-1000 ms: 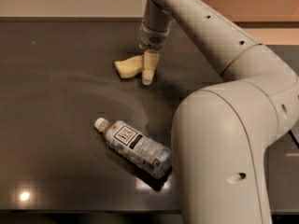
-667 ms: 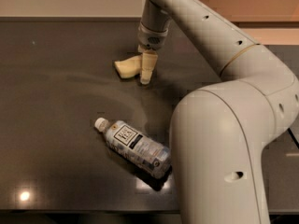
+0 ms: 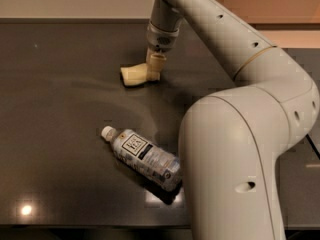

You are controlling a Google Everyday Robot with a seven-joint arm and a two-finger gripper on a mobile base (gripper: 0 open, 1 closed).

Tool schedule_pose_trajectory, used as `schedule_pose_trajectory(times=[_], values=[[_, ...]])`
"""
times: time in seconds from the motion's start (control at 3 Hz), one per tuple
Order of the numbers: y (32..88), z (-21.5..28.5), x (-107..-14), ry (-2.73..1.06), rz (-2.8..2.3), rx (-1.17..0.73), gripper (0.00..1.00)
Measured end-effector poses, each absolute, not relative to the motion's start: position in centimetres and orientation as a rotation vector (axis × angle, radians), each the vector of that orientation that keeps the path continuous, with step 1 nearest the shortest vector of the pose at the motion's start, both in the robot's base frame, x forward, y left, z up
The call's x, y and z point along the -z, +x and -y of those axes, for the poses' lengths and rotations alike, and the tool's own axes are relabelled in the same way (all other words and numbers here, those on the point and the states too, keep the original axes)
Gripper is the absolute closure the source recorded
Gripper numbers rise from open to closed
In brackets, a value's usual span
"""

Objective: Move sponge near blue plastic bottle

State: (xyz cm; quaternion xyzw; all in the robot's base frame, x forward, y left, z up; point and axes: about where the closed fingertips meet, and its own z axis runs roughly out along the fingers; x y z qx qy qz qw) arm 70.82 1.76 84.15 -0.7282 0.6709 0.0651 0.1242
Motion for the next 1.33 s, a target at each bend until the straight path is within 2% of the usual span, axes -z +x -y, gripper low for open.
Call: schedule_pose_trajectory(times=[0.33, 0.67, 1.33], values=[[70.3, -1.0, -85.1, -2.098, -1.960, -0.196, 0.85], [68.4, 0.7, -87.0, -2.064, -1.951, -0.202, 1.00], [59.8, 4.2, -88.8, -2.050, -1.937, -0.228, 1.00]])
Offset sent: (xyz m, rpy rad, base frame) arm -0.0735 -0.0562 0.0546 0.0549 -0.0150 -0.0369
